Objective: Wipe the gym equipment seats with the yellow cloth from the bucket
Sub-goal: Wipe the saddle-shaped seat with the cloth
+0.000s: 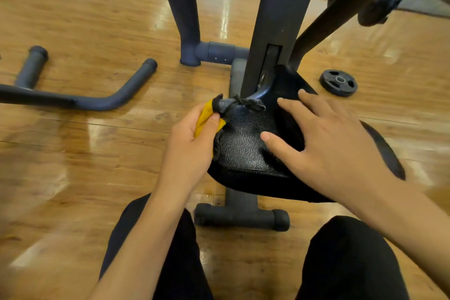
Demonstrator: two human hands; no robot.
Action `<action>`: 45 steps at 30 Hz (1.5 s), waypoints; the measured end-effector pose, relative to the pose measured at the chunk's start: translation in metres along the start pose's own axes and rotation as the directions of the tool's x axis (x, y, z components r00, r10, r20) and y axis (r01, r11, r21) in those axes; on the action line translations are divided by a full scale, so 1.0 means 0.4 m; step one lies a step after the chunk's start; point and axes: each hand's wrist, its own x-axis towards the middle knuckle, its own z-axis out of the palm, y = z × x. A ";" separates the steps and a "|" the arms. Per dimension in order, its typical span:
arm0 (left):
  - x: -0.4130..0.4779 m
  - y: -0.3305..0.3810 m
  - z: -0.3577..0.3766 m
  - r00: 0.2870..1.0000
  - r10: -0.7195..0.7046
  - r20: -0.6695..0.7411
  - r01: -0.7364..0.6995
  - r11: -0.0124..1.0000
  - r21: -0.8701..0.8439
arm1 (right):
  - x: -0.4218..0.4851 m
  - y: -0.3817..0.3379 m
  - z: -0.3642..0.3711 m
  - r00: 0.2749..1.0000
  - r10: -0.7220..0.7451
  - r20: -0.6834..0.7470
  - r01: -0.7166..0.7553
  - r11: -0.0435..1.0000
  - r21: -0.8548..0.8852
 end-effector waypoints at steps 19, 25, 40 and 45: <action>0.331 0.045 0.112 0.835 -0.234 0.498 -0.139 0.786 0.602 | -0.005 -0.049 0.038 0.993 0.086 0.081 -0.084 0.996 -0.021; 0.233 0.022 -0.047 0.843 -0.148 0.517 -0.099 0.902 0.420 | 0.007 -0.068 0.038 0.991 0.118 0.069 -0.119 0.993 0.016; 0.548 -0.005 0.313 0.895 -0.269 0.355 0.140 0.926 0.350 | 0.006 -0.038 0.051 0.997 0.084 0.002 -0.084 0.996 0.040; 0.432 0.023 0.236 0.782 0.051 0.622 -0.477 0.691 0.543 | 0.008 -0.038 0.061 0.996 0.076 -0.040 -0.073 0.995 0.066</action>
